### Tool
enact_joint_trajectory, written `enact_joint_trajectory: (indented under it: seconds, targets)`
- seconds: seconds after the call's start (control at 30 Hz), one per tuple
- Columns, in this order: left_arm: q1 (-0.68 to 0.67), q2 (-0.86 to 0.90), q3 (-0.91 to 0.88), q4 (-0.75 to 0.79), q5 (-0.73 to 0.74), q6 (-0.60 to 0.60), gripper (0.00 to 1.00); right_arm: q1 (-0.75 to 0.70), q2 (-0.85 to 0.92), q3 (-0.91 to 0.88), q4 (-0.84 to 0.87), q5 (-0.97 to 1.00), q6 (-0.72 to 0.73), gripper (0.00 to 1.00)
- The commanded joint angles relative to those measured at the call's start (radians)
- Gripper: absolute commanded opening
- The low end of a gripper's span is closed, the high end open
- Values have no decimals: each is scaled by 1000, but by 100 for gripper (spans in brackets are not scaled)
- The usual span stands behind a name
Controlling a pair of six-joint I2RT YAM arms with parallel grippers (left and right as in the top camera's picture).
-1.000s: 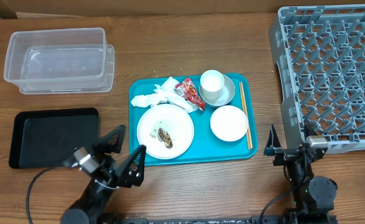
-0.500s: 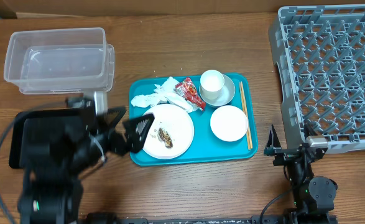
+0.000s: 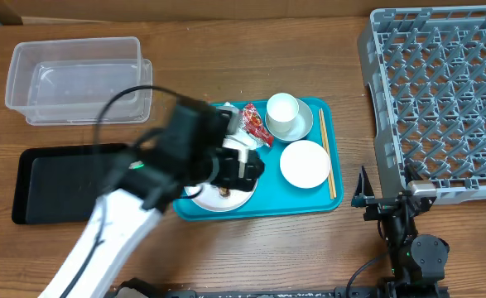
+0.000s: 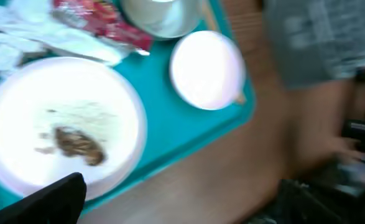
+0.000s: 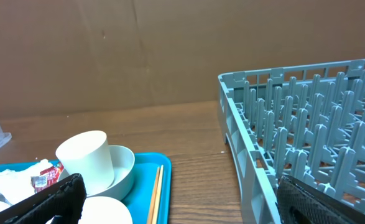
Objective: Sort waste into correct bins and load items into the dishwasher
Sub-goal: 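Move the left gripper over the white plate on the blue tray, then grasp the rim of the white plate with the left gripper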
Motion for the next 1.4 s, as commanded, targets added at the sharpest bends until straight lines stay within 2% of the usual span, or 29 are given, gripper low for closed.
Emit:
enact_joint_trajectory:
  seconds: [0.0,0.1,0.23,0.3,0.37,0.43,0.5,0.6,0.83,1.07,1.13,1.37]
  targets:
    - [-92,75,39,5,-364,-43,100,-4,-10,-11,6,10,8,100]
    - [-127,143,39,16,-363,-43,100,-4,-10,-11,6,10,8,100]
    - [-131,240,39,35,-277,-44,100,-4,-10,-11,6,10,8,100]
    - [-131,289,39,51,-252,-43,88,-4,-10,-11,6,10,8,100]
    - [-132,337,39,68,-256,-43,67,-4,-10,-11,6,10,8,100]
    - [-134,385,39,92,-259,-43,59,-4,-10,-11,6,10,8,100]
    - [-136,422,39,107,-278,-51,57,-4,-10,-11,6,10,8,100]
    - [-136,469,39,107,-350,-126,56,-4,-10,-11,6,10,8,100]
    - [-148,565,39,138,-353,-209,49,-4,-10,-11,6,10,8,100]
    - [-194,579,39,185,-357,-242,48,-4,-10,-11,6,10,8,100]
    - [-202,582,39,185,-382,-279,43,-4,-10,-11,6,10,8,100]
    - [-208,599,36,181,-436,-320,44,-4,-10,-11,6,10,8,100]
